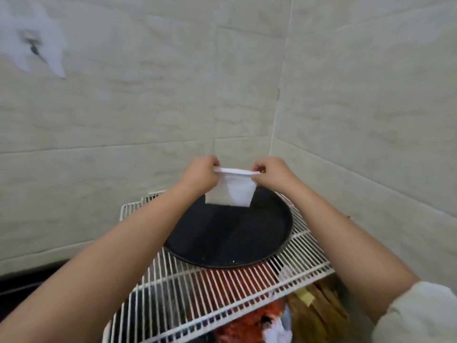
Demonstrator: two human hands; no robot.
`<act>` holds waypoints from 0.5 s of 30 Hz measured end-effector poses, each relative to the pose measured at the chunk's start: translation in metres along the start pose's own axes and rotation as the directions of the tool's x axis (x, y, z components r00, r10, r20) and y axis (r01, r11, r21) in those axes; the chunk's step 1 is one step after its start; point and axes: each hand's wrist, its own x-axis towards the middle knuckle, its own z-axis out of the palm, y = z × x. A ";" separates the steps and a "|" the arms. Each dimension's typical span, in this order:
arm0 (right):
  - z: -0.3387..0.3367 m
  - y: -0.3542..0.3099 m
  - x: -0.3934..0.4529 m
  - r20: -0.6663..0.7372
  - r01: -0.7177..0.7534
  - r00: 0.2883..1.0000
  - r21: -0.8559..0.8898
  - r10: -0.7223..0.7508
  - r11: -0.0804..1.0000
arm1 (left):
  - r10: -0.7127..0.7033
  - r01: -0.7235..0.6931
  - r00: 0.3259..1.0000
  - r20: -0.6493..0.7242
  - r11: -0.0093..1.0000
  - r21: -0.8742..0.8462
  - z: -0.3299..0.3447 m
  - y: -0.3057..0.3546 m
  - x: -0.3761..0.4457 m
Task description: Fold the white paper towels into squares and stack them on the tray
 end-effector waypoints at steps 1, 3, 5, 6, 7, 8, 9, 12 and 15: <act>0.005 0.005 0.013 -0.001 0.045 0.999 -0.008 -0.045 0.999 | -0.036 0.036 0.998 -0.047 0.999 0.008 0.007 -0.002 0.009; 0.020 0.020 0.034 -0.018 0.121 0.992 -0.027 -0.122 0.992 | -0.063 0.068 0.993 -0.099 0.997 0.047 0.022 -0.009 0.017; 0.043 0.038 0.042 0.041 0.201 0.979 -0.103 -0.198 0.974 | -0.075 0.083 0.994 -0.084 0.992 0.094 0.043 -0.021 0.014; 0.055 0.047 0.040 0.126 0.258 0.963 -0.171 -0.238 0.951 | -0.085 0.091 0.995 -0.050 0.987 0.130 0.054 -0.027 0.008; 0.066 0.056 0.035 0.237 0.323 0.934 -0.241 -0.267 0.915 | -0.096 0.094 0.995 0.004 0.979 0.179 0.066 -0.033 0.002; 0.075 0.063 0.030 0.341 0.392 0.896 -0.301 -0.285 0.870 | -0.109 0.090 0.992 0.069 0.967 0.237 0.075 -0.037 -0.006; 0.081 0.067 0.024 0.416 0.454 0.859 -0.347 -0.300 0.820 | -0.122 0.079 0.984 0.132 0.953 0.292 0.083 -0.040 -0.013; 0.083 0.073 0.015 0.464 0.557 0.806 -0.387 -0.367 0.735 | -0.140 0.073 0.973 0.184 0.940 0.332 0.092 -0.041 -0.029; 0.079 0.077 0.012 0.490 0.572 0.791 -0.379 -0.367 0.728 | -0.127 0.062 0.978 0.166 0.934 0.352 0.093 -0.037 -0.038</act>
